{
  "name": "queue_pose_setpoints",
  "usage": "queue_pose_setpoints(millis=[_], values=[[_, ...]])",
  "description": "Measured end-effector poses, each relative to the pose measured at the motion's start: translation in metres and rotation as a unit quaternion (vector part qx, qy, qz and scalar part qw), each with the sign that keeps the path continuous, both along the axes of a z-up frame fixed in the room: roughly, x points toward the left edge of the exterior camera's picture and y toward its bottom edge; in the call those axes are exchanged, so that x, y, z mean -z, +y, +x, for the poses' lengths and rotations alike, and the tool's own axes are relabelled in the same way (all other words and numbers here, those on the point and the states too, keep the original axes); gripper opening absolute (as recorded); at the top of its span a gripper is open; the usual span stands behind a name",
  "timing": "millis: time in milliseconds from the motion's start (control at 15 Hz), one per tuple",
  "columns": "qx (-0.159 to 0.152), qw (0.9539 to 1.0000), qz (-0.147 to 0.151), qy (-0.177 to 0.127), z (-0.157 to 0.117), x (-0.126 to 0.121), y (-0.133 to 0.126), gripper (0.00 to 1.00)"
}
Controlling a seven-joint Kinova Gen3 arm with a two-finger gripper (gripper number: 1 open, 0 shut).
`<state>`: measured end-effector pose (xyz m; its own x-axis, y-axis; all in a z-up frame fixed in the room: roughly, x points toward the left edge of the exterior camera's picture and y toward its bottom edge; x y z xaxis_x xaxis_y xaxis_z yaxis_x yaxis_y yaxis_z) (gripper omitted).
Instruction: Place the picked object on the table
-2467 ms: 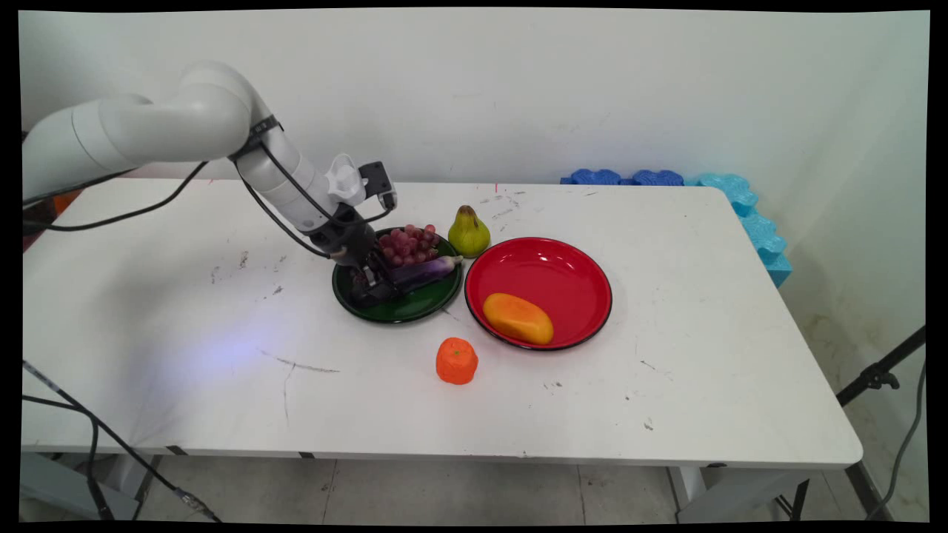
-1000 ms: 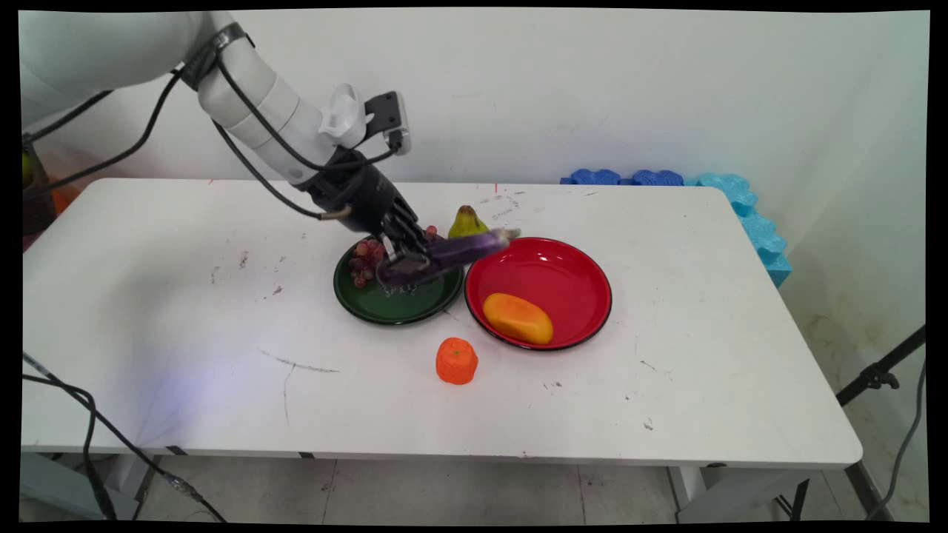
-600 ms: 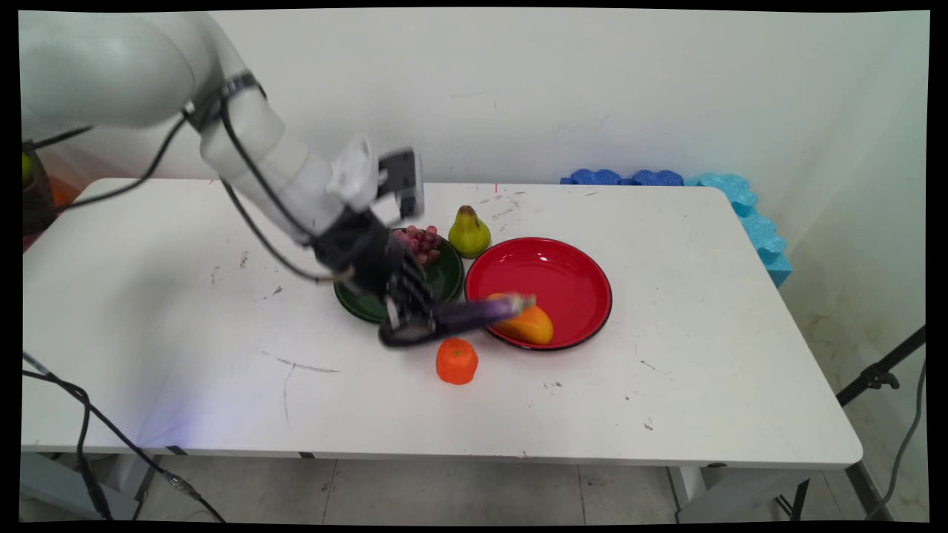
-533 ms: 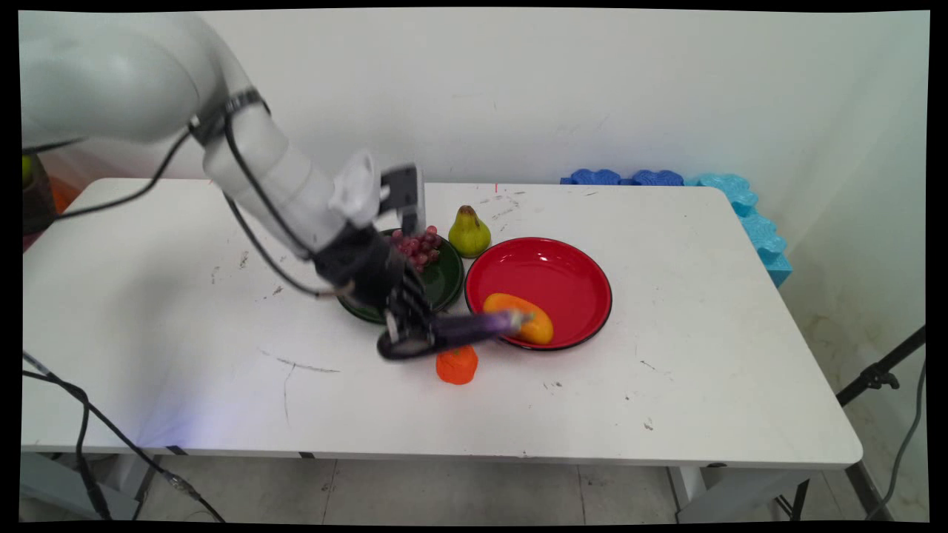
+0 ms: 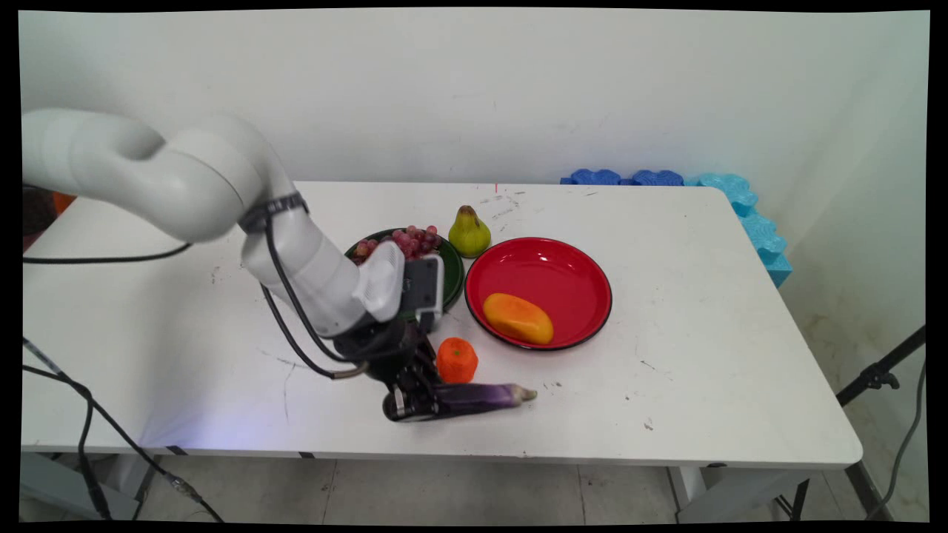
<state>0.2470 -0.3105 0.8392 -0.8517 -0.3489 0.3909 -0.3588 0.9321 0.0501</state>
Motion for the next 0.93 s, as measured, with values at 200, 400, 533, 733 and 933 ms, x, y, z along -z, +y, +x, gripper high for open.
queue_pose_setpoints(millis=[200,400,533,733,933], values=[[0.009,0.9999,-0.007,-0.007,-0.006,0.018,0.000,0.00],[0.013,0.9998,-0.013,-0.012,-0.011,0.030,-0.001,0.00],[0.015,0.9997,-0.014,-0.013,-0.013,0.034,-0.001,1.00],[0.016,0.9997,-0.017,-0.009,-0.017,0.036,-0.002,1.00],[0.014,0.9997,-0.021,0.003,-0.022,0.030,-0.004,1.00]])
